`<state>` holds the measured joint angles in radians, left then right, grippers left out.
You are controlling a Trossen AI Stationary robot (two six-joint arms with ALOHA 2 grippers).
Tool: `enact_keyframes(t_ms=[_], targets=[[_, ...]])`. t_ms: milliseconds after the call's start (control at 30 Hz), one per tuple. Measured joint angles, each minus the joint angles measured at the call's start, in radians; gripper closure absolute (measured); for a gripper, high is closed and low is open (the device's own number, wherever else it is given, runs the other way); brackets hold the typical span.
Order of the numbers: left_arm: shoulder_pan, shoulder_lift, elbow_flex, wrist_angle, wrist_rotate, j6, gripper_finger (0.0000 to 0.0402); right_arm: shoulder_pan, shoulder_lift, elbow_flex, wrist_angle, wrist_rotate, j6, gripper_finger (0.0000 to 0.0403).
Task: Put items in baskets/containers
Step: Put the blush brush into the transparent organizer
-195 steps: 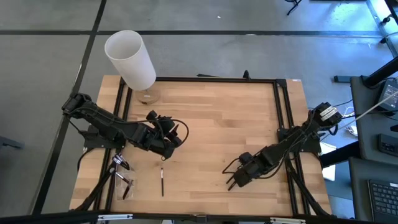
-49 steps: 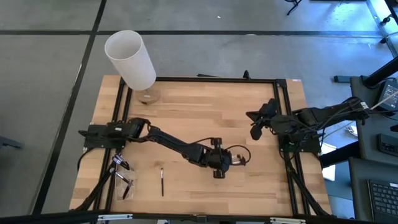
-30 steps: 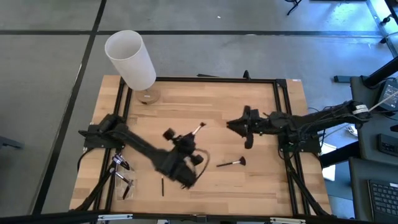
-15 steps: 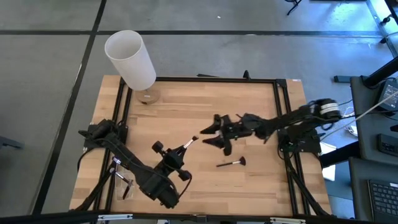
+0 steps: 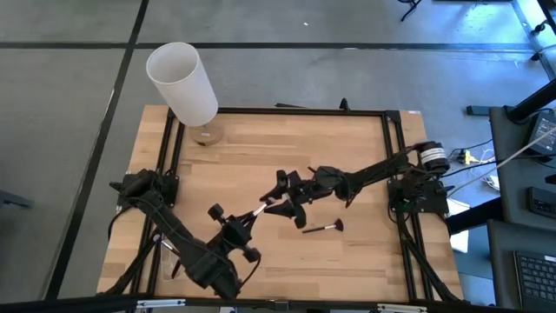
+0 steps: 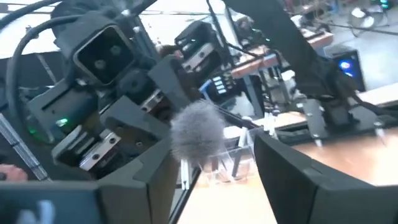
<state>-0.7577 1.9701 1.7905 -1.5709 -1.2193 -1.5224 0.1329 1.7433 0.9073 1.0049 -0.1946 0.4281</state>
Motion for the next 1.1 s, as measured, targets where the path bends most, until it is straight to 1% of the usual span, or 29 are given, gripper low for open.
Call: enact_keyframes(t_ms=[133, 233, 367, 533, 800, 1100], targets=[[0.013, 0.0, 0.0, 0.004, 0.0, -0.002, 0.0342, 0.018, -0.001, 0.001, 0.038, -0.033, -0.051, 0.0229], [0.024, 0.0, 0.0, 0.012, 0.002, -0.001, 0.0342, 0.029, -0.001, 0.001, 0.053, -0.024, -0.077, 0.0248], [0.034, 0.0, 0.0, 0.035, 0.003, 0.034, 0.0342, 0.041, -0.001, 0.001, 0.052, 0.028, -0.096, 0.0269], [0.034, 0.0, 0.0, 0.059, -0.006, 0.067, 0.0342, 0.041, -0.001, 0.001, 0.052, 0.041, -0.096, 0.029], [0.034, 0.0, 0.0, 0.073, -0.014, 0.071, 0.0343, 0.041, -0.001, 0.001, 0.054, 0.055, -0.096, 0.0305], [0.035, 0.0, 0.0, 0.139, -0.015, 0.164, 0.0343, 0.042, -0.001, 0.0, 0.054, 0.067, -0.097, 0.0305]])
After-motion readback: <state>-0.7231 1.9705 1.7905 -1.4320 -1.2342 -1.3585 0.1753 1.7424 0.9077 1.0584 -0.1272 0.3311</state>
